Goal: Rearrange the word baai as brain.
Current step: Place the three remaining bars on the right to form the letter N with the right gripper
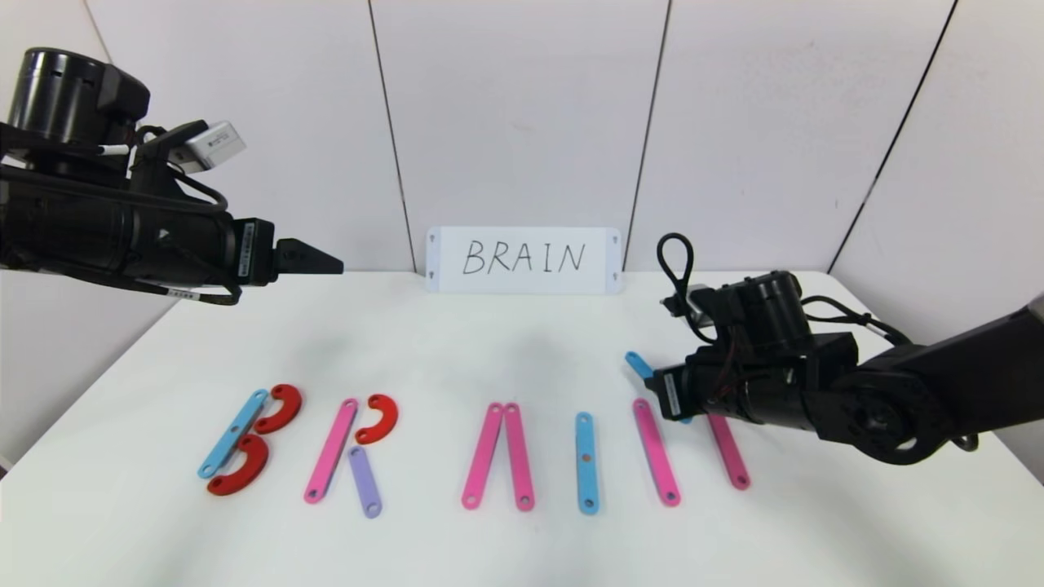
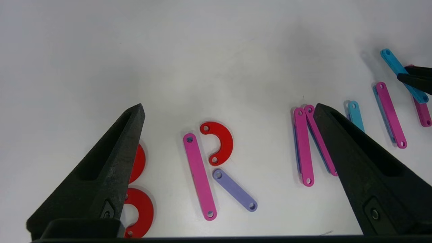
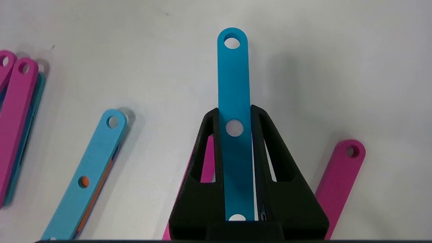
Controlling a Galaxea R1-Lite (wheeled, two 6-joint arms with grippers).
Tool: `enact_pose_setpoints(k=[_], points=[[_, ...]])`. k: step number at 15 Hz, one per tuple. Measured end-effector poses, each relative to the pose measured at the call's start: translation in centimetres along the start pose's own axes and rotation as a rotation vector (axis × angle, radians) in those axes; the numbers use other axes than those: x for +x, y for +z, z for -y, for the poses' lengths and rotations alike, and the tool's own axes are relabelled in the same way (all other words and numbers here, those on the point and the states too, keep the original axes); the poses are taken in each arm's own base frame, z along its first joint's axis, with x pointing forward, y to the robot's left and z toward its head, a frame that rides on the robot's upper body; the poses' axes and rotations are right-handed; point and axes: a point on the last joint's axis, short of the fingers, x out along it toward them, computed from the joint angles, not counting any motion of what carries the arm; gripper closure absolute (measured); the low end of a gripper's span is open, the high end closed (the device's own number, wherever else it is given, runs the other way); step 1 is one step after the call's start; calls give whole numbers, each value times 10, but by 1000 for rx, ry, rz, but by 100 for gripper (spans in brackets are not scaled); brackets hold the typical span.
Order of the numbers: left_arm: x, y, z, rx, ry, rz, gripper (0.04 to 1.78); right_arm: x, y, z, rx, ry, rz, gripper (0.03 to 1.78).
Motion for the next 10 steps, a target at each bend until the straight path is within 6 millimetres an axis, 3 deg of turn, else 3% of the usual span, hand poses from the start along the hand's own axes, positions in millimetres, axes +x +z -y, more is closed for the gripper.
enact_pose_setpoints(k=[4,10], points=[[0,0,0,1,-1,-1,8,-12,-17,2,0,-8,-39,154],[0,0,0,2,-2,-2,8,-16,-26,4,12,-9,1,154]])
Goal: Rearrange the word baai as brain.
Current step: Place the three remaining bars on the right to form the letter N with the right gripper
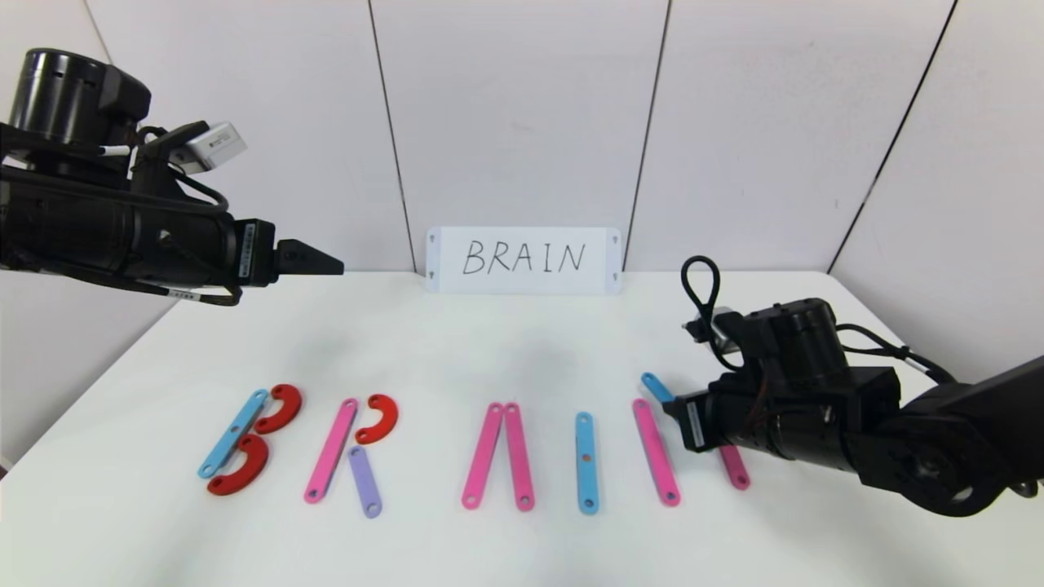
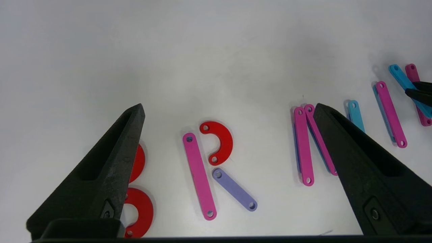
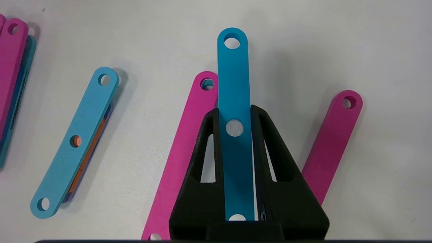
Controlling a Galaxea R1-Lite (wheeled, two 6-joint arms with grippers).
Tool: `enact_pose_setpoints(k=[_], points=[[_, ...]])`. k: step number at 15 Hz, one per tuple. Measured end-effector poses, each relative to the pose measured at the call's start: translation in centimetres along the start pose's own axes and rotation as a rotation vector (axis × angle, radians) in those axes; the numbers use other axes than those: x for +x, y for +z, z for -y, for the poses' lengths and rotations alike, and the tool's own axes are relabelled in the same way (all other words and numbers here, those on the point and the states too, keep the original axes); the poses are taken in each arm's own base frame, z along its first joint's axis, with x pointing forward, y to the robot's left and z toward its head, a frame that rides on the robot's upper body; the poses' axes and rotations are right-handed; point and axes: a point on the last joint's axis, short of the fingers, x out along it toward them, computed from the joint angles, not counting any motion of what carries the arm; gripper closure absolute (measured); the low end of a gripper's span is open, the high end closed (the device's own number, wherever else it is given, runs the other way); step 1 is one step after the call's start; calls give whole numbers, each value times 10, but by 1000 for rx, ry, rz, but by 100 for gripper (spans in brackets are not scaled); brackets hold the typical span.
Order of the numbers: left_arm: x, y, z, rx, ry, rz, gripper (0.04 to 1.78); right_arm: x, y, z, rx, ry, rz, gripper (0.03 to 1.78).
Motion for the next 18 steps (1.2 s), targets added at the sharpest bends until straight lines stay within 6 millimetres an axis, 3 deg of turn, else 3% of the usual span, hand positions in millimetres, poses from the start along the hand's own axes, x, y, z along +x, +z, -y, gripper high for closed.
enact_pose_setpoints(k=[10,18], points=[[1,-1,1,1,-3,-4,8,-2,-29,6,-10,-7,-4,154],[1,-1,1,1,-3,-5,8,-2,-33,7,-30,0,-22,154]])
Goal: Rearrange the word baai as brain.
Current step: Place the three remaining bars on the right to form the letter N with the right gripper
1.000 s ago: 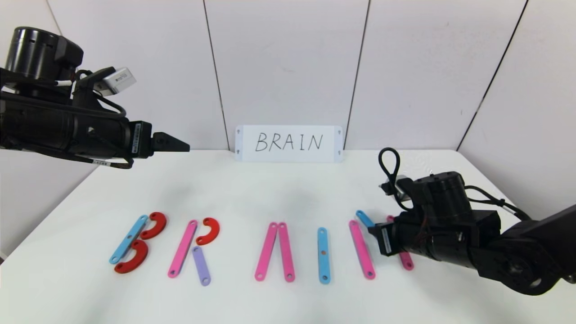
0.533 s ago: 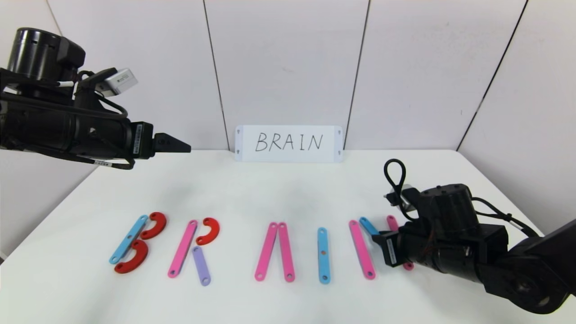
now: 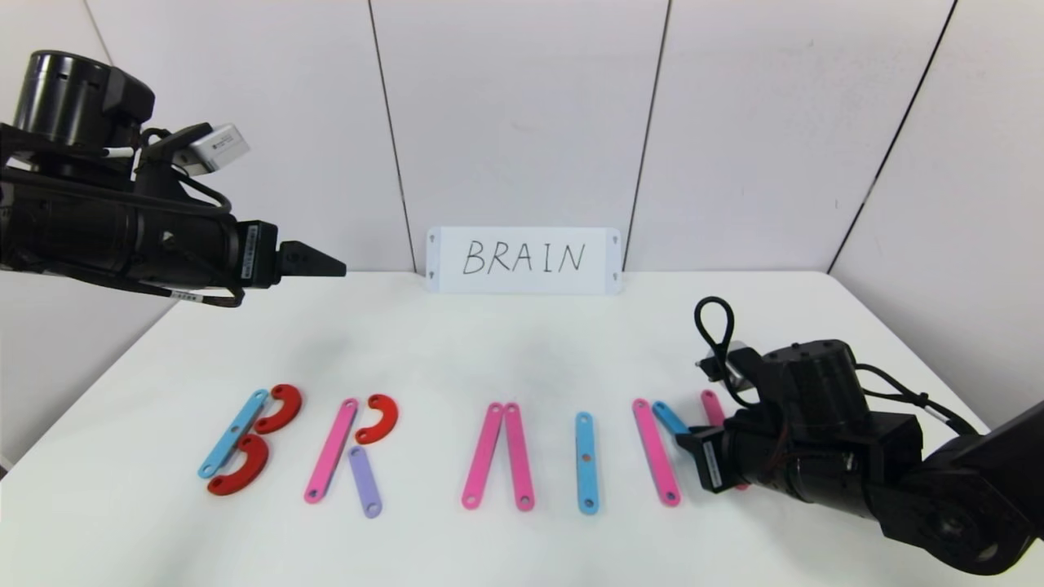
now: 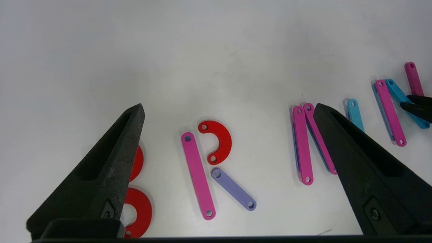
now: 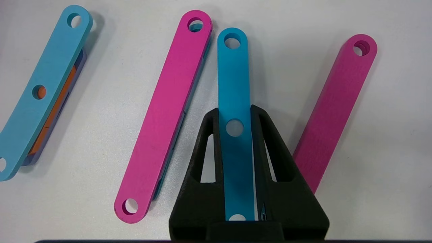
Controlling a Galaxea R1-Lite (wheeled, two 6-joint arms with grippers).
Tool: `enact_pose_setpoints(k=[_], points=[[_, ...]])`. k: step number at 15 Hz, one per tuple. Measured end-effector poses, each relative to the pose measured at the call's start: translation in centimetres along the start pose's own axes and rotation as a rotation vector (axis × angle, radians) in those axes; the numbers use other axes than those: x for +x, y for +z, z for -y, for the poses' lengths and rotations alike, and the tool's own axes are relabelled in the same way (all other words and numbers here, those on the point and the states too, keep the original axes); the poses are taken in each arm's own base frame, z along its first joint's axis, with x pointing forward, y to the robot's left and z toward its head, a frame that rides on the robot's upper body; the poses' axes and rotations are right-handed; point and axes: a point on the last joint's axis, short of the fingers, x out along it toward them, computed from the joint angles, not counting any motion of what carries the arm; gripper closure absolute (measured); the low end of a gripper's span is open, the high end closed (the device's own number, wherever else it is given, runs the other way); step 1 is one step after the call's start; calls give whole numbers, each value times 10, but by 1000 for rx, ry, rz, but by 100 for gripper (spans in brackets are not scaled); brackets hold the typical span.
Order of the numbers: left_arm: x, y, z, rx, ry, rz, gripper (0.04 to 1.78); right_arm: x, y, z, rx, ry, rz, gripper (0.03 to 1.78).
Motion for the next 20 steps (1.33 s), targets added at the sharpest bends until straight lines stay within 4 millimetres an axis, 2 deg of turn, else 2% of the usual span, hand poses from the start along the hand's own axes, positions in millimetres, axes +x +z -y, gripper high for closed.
enact_pose_setpoints(k=[7,10,13,17,20], points=[[1,0,0,0,0,-1,8,2,0,4,-13,6,-5,154],[1,0,0,1,-1,-1,8,2,0,6,-11,3,-2,144],[1,0,0,1,-1,-2,8,2,1,8,-8,-3,1,113],[1,-1,1,2,-3,-4,8,0,3,8,-7,-5,11,46],[2,-1,2,3,-8,-8,8,-3,9,9,-5,-6,35,16]])
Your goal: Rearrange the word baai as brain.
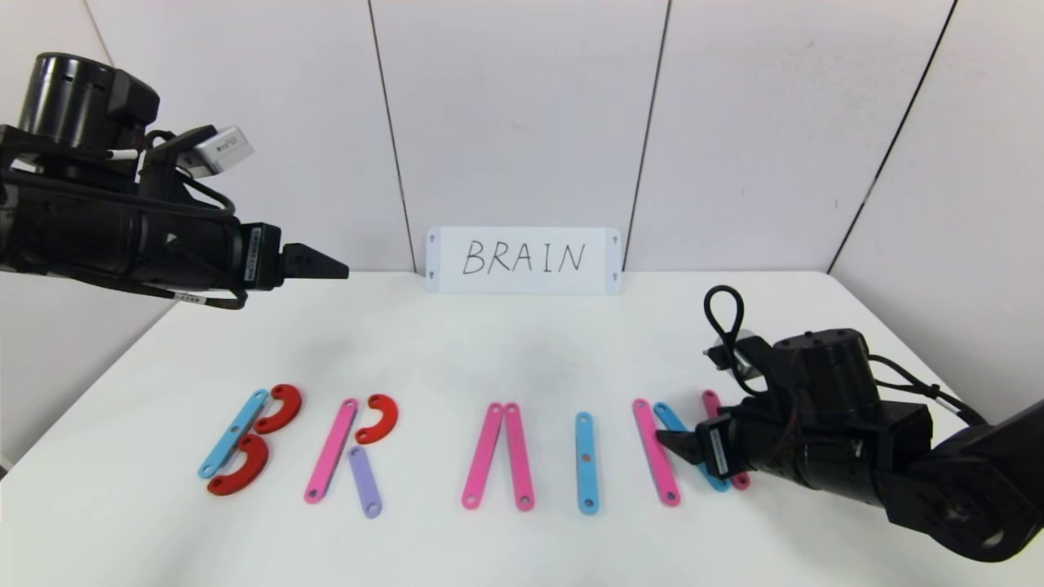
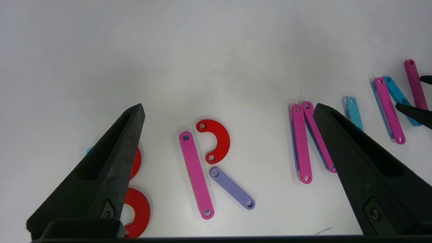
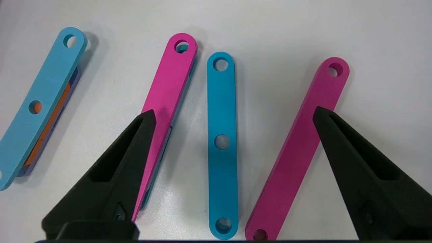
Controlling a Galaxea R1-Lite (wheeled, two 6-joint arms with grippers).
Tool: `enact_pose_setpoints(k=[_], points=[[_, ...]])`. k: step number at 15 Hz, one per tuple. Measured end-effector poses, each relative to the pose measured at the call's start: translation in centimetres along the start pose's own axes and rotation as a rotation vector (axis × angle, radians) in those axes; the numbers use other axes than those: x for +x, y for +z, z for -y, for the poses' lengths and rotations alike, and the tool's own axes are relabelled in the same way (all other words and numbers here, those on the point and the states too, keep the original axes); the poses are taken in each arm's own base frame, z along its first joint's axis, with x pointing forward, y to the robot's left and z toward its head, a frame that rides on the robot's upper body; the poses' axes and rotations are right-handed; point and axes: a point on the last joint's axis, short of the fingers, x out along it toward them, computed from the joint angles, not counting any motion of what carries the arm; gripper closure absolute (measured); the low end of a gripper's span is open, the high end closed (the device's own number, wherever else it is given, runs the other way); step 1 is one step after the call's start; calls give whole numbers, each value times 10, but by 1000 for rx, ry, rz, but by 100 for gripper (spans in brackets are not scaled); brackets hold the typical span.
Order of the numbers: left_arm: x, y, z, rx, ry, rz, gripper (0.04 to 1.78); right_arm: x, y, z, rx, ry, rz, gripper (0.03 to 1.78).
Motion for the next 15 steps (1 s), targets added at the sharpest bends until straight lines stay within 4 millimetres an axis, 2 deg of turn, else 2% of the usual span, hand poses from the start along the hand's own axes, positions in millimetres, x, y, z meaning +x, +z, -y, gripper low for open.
enact_pose_setpoints(k=[2,10,15], points=[[0,0,0,0,-1,-1,8,-1,2,0,-2,1,9,8],[0,0,0,0,-1,1,8,0,10,0,11,-25,35,8],[0,0,1,2,-2,1,8,-4,17,2,16,-103,66,8]])
